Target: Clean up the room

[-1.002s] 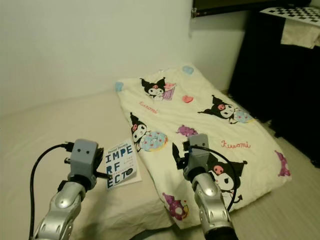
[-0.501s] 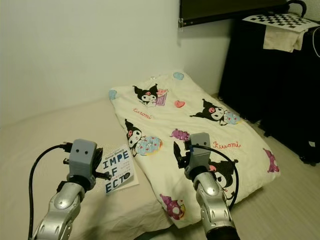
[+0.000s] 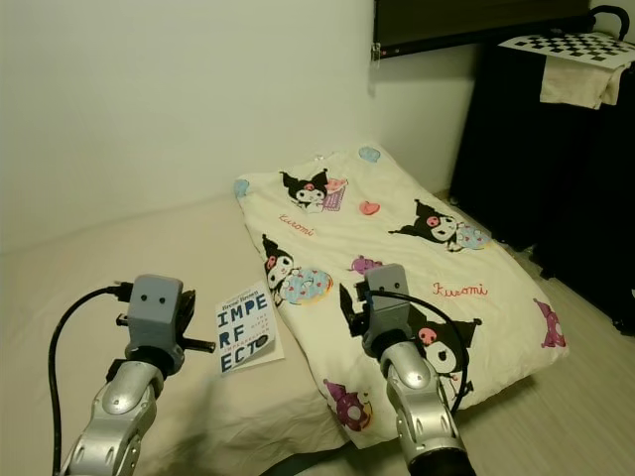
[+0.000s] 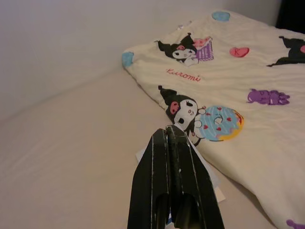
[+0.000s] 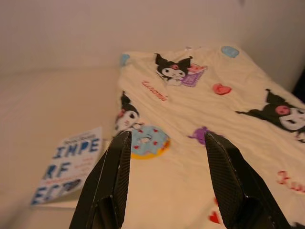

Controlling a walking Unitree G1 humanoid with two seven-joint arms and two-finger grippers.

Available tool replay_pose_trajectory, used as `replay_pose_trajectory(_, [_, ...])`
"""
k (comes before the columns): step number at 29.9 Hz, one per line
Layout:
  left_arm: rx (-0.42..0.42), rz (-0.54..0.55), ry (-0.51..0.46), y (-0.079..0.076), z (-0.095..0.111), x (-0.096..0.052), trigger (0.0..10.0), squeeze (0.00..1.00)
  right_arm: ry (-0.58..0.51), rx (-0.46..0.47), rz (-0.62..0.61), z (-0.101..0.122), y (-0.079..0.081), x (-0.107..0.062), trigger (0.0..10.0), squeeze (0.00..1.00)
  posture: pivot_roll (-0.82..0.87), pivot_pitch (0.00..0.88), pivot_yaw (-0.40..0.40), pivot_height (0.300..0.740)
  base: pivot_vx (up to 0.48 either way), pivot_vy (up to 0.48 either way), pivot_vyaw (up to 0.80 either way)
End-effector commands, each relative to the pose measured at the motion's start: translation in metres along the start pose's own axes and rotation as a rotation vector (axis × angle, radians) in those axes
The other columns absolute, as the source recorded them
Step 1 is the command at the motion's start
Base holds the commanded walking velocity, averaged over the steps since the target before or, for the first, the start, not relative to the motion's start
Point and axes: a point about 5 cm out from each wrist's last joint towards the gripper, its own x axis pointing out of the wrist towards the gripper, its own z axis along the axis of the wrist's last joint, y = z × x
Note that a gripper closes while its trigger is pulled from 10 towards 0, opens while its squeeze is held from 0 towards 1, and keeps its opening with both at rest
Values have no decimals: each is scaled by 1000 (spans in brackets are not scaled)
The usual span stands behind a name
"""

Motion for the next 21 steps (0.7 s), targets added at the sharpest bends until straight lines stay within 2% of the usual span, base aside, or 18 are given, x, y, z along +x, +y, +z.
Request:
replay_pose_trajectory(1, [6, 8, 10, 1, -2, -1, 10000, 0, -8, -10, 16, 1, 6, 2, 10000, 0, -46, 85, 13, 740, 0, -480, 800])
replay_pose_trajectory(8, [-5, 13, 12, 0, -3, -2, 10000, 0, -7, -21, 20, 0, 7, 1, 10000, 0, -46, 86, 13, 740, 0, -480, 800])
replay_pose_trajectory(10, [-22, 28, 23, 2, -4, -3, 10000, 0, -4, -22, 9, 0, 6, 1, 10000, 0, -45, 86, 11, 740, 0, 0, 800])
replay_pose_trajectory(11, [-28, 41, 37, 4, -6, -2, 10000, 0, 2, 5, -7, -2, 5, 2, 10000, 0, -45, 86, 11, 740, 0, 0, 0])
replay_pose_trajectory(21, [-22, 54, 56, 7, -8, -2, 10000, 0, 18, -13, -21, -4, 3, 2, 10000, 0, -47, 88, 13, 740, 0, 0, 0])
